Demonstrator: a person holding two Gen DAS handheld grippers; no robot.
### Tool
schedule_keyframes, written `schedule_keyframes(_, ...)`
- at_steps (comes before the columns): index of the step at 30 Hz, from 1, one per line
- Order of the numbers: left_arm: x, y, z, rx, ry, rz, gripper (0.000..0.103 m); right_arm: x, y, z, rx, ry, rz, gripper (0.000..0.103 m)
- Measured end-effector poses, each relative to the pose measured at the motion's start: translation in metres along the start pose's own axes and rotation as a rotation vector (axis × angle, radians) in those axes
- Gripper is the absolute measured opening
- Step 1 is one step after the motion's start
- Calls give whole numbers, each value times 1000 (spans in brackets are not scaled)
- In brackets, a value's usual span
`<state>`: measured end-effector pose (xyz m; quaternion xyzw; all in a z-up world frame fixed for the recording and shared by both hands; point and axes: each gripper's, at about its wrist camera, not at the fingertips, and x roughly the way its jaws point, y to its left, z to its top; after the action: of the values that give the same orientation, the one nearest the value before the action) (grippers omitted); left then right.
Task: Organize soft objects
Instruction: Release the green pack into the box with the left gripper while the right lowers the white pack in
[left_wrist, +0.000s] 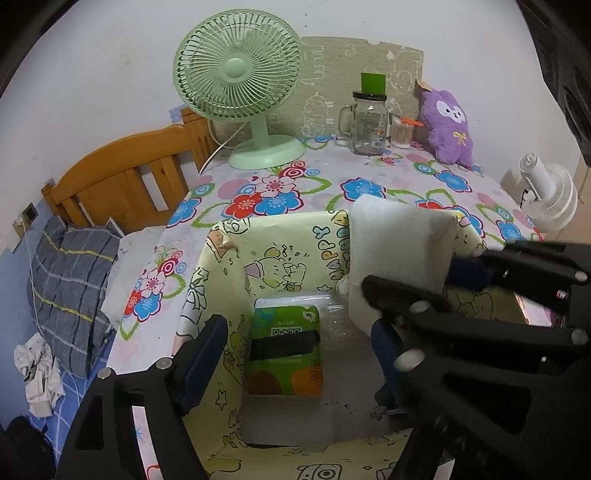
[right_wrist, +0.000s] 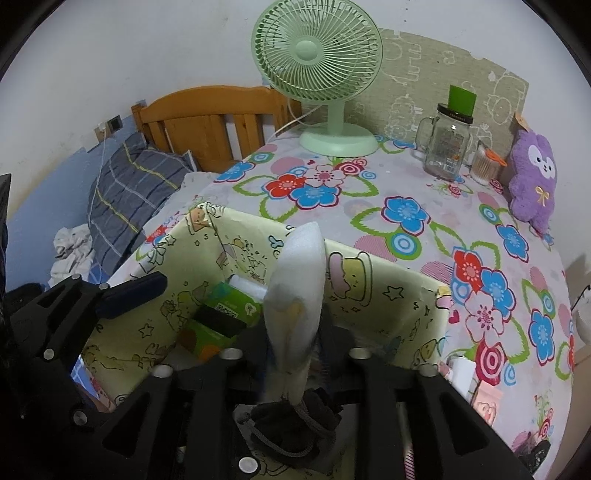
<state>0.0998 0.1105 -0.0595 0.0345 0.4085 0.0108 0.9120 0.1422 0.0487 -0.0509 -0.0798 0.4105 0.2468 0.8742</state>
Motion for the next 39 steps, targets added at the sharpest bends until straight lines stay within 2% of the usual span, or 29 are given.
schedule_keyframes(1,0,-2,0,5,-2,3,85,0,-2,0,2,2,-14,62)
schedule_keyframes(3,-3,-5,0,17,-13,4,86,-1,-6,0,12,2,-28,71)
schedule_keyframes(6,-8,-10,1,28,-24,-2,87,-7,-10,-3,20,-6,-25,73)
schedule_keyframes(10,-14,-18,1,38,-37,-8,88,-14,-13,-5,17,-19,-49,80)
schedule_keyframes(29,-49,-54,4,65,-112,-33,92,-64,-38,-23,52,-120,-93,84)
schedule_keyframes(39,-64,-75,4,83,-161,-66,93,-92,-55,-35,72,-170,-144,87)
